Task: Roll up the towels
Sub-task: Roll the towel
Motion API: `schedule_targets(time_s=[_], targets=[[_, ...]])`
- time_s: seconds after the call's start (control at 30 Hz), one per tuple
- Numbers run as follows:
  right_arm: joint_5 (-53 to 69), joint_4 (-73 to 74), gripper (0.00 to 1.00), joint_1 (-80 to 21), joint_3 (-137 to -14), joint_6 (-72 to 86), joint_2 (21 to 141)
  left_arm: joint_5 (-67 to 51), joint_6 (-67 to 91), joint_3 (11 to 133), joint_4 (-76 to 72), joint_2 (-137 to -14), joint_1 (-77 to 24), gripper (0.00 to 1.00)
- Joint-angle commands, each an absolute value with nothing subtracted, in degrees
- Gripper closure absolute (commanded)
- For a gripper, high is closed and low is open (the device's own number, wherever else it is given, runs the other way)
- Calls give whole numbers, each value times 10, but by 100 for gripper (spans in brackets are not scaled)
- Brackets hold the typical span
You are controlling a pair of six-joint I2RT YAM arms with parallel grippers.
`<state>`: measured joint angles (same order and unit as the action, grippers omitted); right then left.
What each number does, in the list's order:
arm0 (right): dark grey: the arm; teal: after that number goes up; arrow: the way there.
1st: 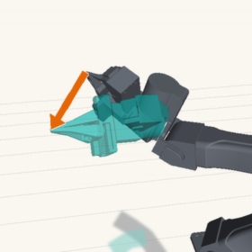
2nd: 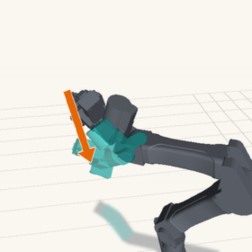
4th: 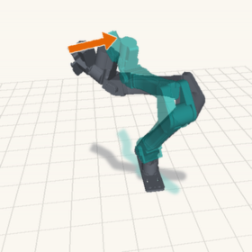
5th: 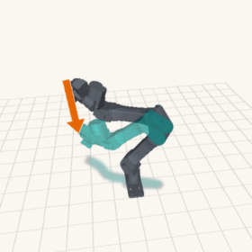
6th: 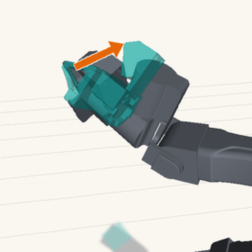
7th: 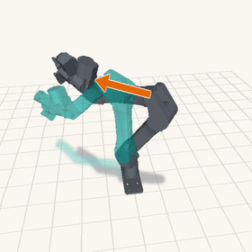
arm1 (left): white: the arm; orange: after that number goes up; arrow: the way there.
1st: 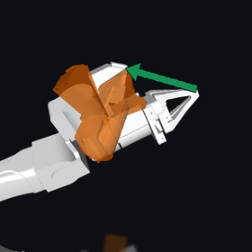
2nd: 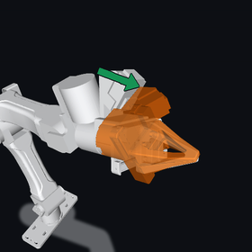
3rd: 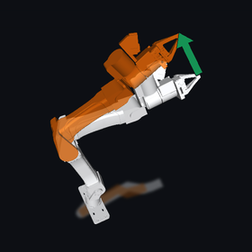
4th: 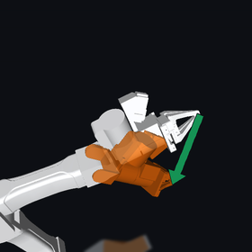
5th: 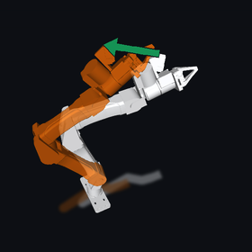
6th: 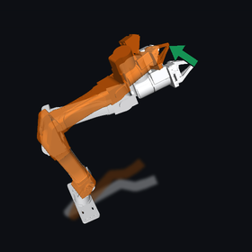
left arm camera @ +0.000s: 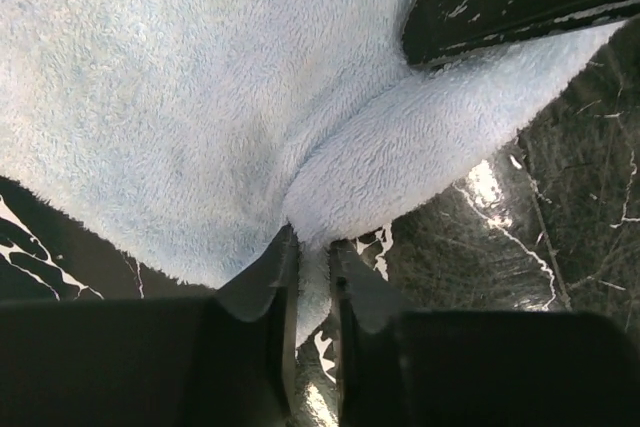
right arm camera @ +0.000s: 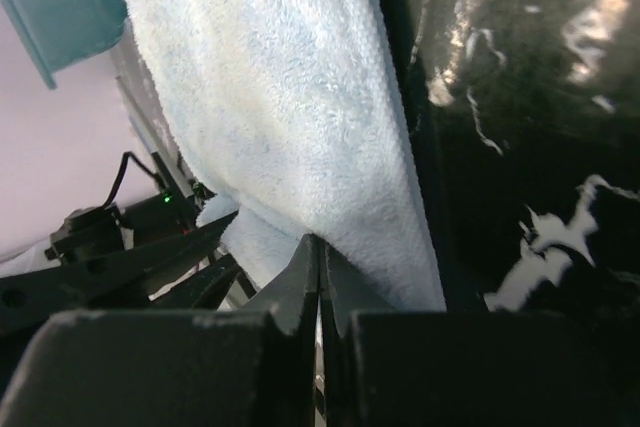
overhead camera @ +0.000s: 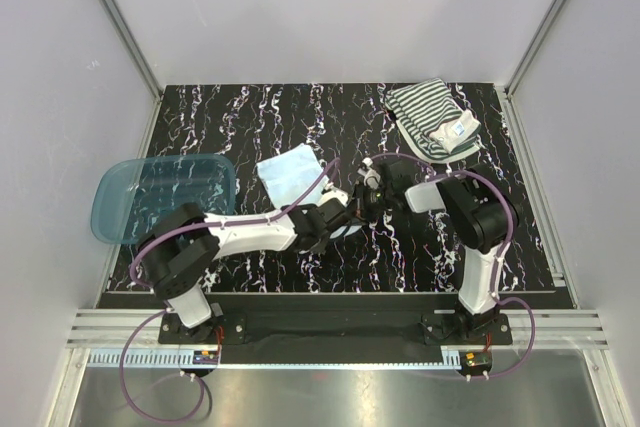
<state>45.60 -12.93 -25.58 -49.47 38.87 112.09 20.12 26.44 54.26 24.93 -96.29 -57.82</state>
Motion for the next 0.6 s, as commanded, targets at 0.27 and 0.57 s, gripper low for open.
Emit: schedule_targets(time_s=[0.27, 0.57], targets=[[210, 239, 46, -240, -636, 286, 964, 99, 294, 548, 302, -993, -575, 99], [38, 405, 19, -220, -701, 294, 804, -59, 375, 612, 295, -978, -574, 100]])
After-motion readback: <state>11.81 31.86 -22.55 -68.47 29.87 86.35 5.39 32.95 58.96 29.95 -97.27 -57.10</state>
